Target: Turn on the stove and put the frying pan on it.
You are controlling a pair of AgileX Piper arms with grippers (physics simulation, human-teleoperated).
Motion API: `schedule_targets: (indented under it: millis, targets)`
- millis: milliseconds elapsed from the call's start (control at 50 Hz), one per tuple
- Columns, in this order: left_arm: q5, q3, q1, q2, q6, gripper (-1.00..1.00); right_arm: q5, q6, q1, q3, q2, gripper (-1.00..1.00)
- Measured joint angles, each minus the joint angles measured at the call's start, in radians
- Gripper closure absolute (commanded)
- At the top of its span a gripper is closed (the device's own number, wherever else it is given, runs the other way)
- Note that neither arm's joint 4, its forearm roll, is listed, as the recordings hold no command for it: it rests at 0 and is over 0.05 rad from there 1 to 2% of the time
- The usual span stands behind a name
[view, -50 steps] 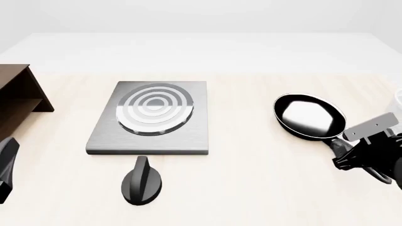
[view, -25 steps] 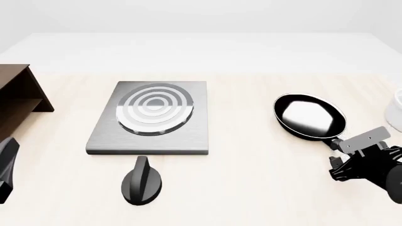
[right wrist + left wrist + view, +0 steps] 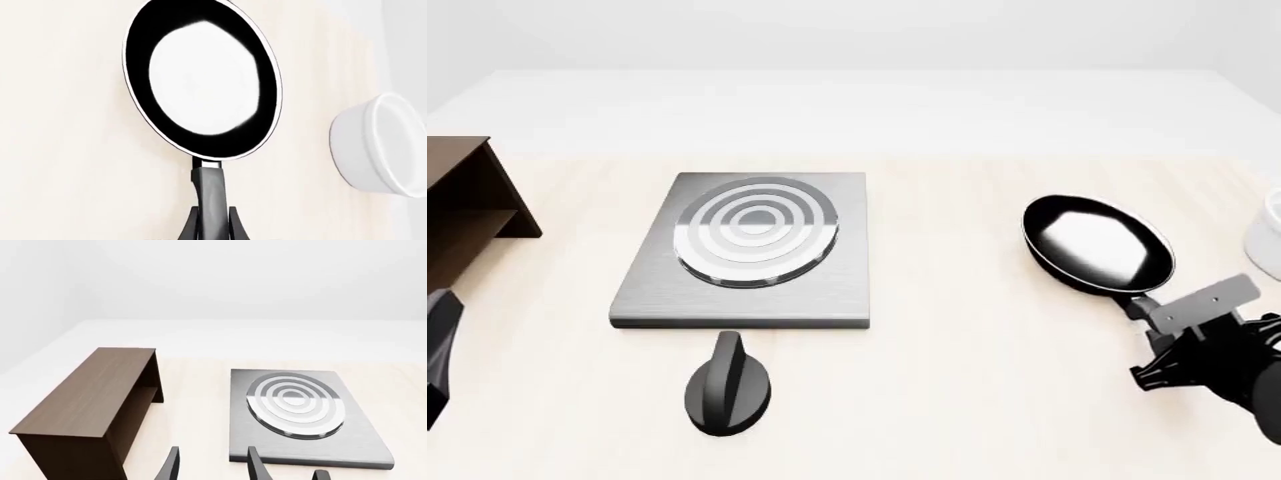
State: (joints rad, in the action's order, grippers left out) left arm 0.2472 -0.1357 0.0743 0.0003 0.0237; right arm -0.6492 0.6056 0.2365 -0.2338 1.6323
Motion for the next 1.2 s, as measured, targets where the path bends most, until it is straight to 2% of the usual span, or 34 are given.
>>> schedule_targets:
  millis: [140, 320, 480, 620, 800, 980, 1200]
  targets:
    - [0.004, -0.004, 0.000, 0.000, -0.001, -1.00, 0.052, 0.011, -0.012, 0.001, -0.069, 1.00]
    - [0.066, -0.067, 0.000, 0.000, -0.001, -1.00, 0.212, 0.032, -0.042, -0.045, -0.244, 1.00]
    - [0.124, -0.125, 0.000, 0.000, -0.001, -1.00, 0.336, 0.057, -0.095, -0.094, -0.367, 1.00]
    - [0.156, -0.155, 0.000, 0.000, -0.001, -1.00, 0.400, 0.079, -0.161, -0.139, -0.415, 1.00]
    - [0.165, -0.163, 0.000, 0.000, -0.002, -1.00, 0.454, 0.100, -0.269, -0.236, -0.400, 1.00]
    - [0.154, -0.150, -0.001, 0.000, -0.006, -1.00, 0.482, 0.115, -0.386, -0.377, -0.317, 1.00]
    - [0.083, -0.077, -0.004, 0.000, -0.011, -1.00, 0.493, 0.117, -0.519, -0.532, -0.188, 1.00]
